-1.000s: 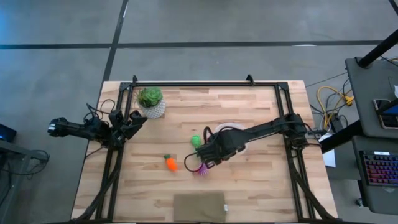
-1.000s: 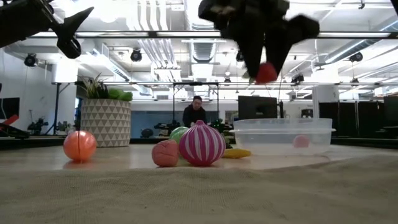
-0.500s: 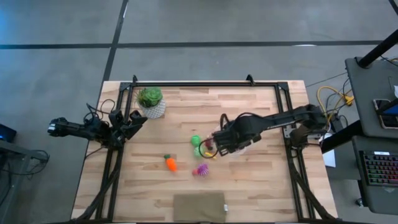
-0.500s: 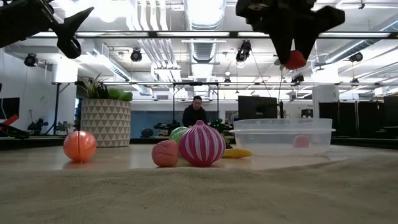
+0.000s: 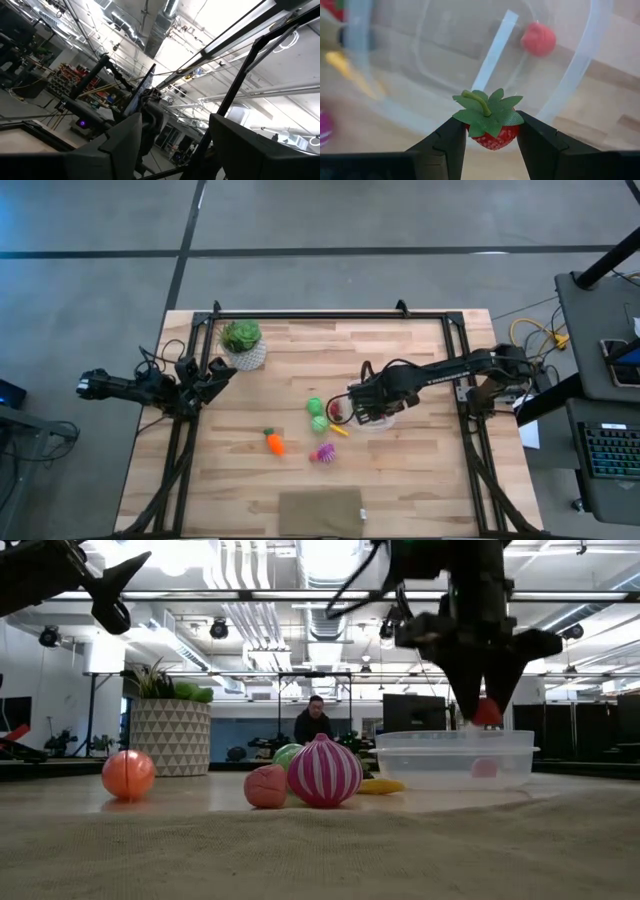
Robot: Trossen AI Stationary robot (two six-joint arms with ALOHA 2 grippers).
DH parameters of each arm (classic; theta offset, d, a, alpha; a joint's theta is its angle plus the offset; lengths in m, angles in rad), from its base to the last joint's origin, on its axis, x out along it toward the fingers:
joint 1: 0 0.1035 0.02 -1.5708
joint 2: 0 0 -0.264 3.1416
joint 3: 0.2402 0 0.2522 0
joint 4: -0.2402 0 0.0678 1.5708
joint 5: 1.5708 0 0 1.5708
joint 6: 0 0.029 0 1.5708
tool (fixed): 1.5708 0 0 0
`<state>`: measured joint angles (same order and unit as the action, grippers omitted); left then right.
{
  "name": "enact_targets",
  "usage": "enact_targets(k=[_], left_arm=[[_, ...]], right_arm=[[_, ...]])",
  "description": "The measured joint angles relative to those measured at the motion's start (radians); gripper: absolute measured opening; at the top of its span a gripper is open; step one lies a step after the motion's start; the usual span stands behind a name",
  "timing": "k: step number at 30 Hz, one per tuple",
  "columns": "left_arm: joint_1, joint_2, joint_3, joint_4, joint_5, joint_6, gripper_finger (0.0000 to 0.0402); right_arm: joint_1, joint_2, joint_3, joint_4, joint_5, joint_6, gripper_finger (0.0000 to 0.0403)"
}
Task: Pick and placing Produce into tupperware
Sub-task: Put the bottom red strawberry into the transparent container
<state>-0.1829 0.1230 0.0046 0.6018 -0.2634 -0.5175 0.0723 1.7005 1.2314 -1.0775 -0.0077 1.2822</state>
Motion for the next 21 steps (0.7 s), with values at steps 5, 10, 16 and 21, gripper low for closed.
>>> enact_targets(k=[5, 10, 16, 21], left_arm=[[0.0, 0.0, 0.0, 0.001, -0.002, 0.0, 0.0219], [0.0, 0.0, 0.0, 0.001, -0.01, 0.0, 0.0219], [0.0, 0.0, 0.0, 0.002, -0.028, 0.0, 0.0219], [0.0, 0.0, 0.0, 0.002, -0.042, 0.0, 0.0219]], right_arm=[[-0.032, 0.001, -0.054, 0.017, 0.0, -0.043, 0.0153], [-0.04, 0.003, -0.091, 0.055, -0.004, -0.105, 0.0155], [-0.04, 0.004, -0.112, 0.09, -0.003, -0.116, 0.0202], [-0.04, 0.004, -0.121, 0.088, 0.002, -0.113, 0.0246]])
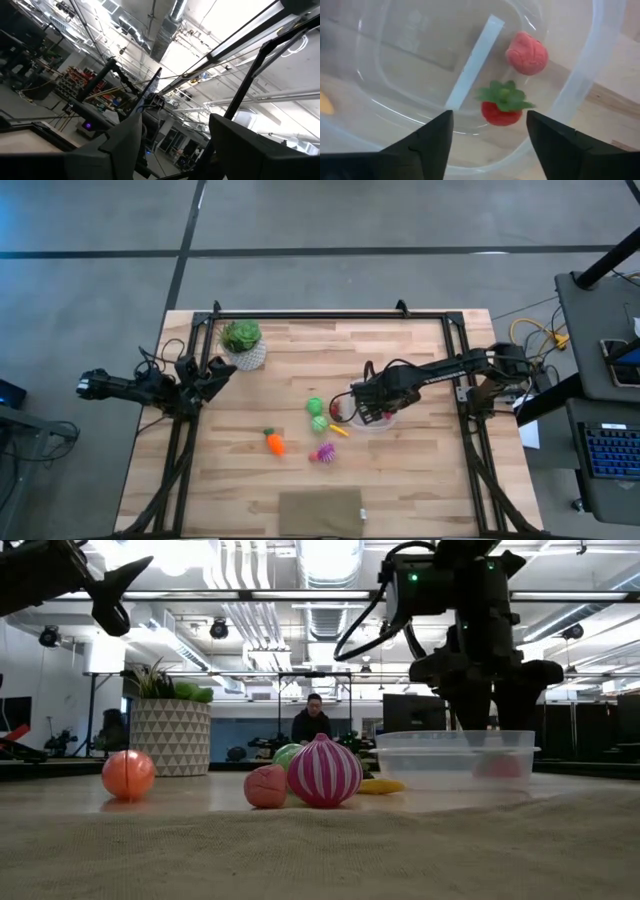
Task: Pick and placing Produce into tupperware
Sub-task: Put the bottom red strawberry into the transparent container, then put the yellow corn into the transparent container
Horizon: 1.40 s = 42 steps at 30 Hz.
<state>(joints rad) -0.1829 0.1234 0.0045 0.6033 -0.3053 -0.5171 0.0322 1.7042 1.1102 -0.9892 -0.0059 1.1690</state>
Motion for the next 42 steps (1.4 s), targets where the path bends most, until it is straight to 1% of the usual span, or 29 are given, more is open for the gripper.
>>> enact_targets(k=[3, 6, 11, 15, 20, 23, 27, 30, 33, 37, 42], left_arm=[[0.0, 0.0, 0.0, 0.0, -0.017, 0.0, 0.0219], [0.0, 0.0, 0.0, 0.001, -0.024, 0.0, 0.0219], [0.0, 0.0, 0.0, 0.003, -0.025, 0.0, 0.0219], [0.0, 0.0, 0.0, 0.003, -0.025, 0.0, 0.0219], [0.0, 0.0, 0.0, -0.001, -0.025, 0.0, 0.0219], [0.0, 0.0, 0.0, -0.01, -0.025, 0.0, 0.0219], [0.0, 0.006, 0.0, -0.015, -0.025, 0.0, 0.0219], [0.0, 0.008, 0.0, -0.018, -0.024, 0.0, 0.0219], [0.0, 0.006, 0.0, -0.023, -0.024, 0.0, 0.0219], [0.0, 0.007, 0.0, -0.023, -0.024, 0.0, 0.0219], [0.0, 0.013, 0.0, -0.023, -0.023, 0.0, 0.0219]], right_arm=[[0.0, -0.001, 0.038, -0.003, 0.027, -0.024, 0.0259], [0.006, -0.012, 0.123, -0.005, 0.073, -0.119, 0.0261], [0.064, -0.005, 0.259, -0.051, 0.156, -0.272, 0.0245], [0.135, 0.015, 0.303, -0.044, 0.164, -0.398, 0.0224], [0.215, 0.069, 0.328, -0.012, 0.185, -0.496, 0.0202], [0.231, 0.123, 0.347, 0.023, 0.191, -0.529, 0.0199], [0.241, 0.226, 0.406, 0.059, 0.194, -0.593, 0.0198], [0.249, 0.301, 0.46, 0.033, 0.216, -0.602, 0.0192], [0.254, 0.347, 0.499, 0.029, 0.217, -0.602, 0.018], [0.256, 0.376, 0.539, 0.033, 0.227, -0.587, 0.0158], [0.256, 0.394, 0.553, 0.058, 0.216, -0.571, 0.0134]])
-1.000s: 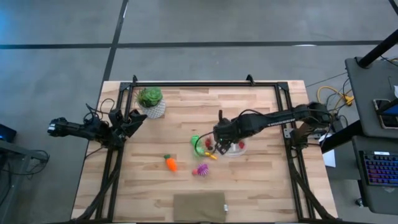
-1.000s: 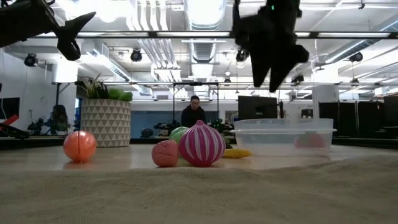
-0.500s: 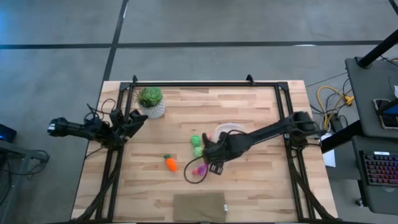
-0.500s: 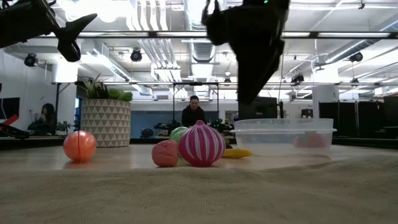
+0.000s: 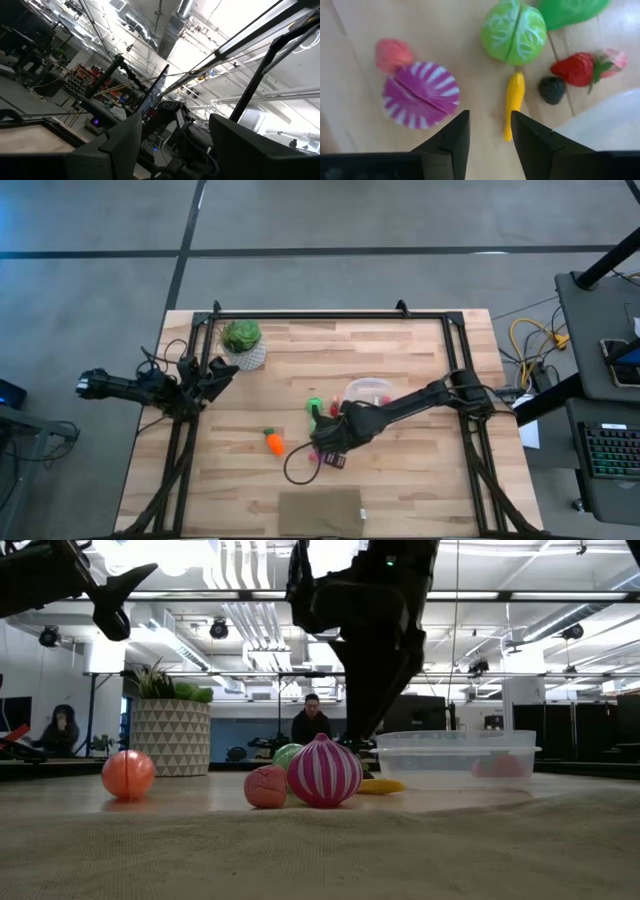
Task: Pick and placing Produce into tupperware
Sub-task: Put the yellow corn into the transparent container
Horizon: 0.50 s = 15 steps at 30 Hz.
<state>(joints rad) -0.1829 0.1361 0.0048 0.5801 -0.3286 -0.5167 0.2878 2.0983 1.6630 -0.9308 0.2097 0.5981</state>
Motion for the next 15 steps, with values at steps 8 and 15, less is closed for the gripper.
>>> enact_targets(k=[8, 15], left_arm=[[0.0, 0.02, 0.0, -0.031, 0.0, 0.0, 0.0219], [0.0, 0.027, 0.0, -0.031, -0.001, 0.0, 0.0219]], right_arm=[[-0.021, 0.019, -0.009, 0.001, -0.004, 0.034, 0.0131], [-0.052, 0.019, -0.036, 0.027, -0.007, 0.03, 0.0144]])
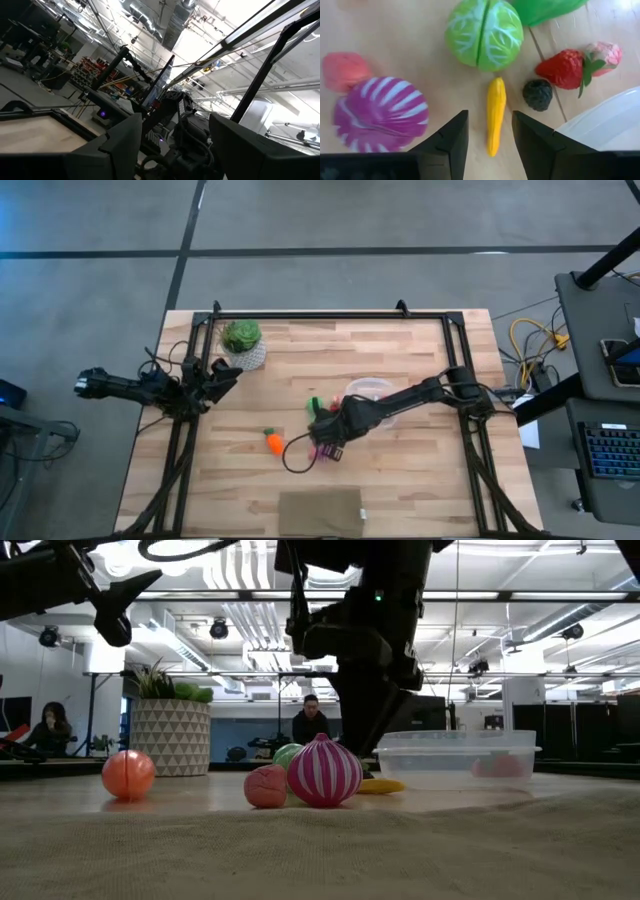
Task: Pick and placing Produce into tupperware
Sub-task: Put the yellow corn into the transparent container
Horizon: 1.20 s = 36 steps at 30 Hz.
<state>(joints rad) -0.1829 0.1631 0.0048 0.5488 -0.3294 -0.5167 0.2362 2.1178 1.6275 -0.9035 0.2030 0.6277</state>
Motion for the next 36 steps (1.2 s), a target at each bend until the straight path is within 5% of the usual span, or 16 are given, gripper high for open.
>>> enact_targets(k=[36], left_arm=[[0.0, 0.0, 0.0, -0.008, -0.036, 0.0, 0.0219]], right_arm=[[-0.039, 0.027, -0.045, 0.069, -0.055, 0.0, 0.0133]])
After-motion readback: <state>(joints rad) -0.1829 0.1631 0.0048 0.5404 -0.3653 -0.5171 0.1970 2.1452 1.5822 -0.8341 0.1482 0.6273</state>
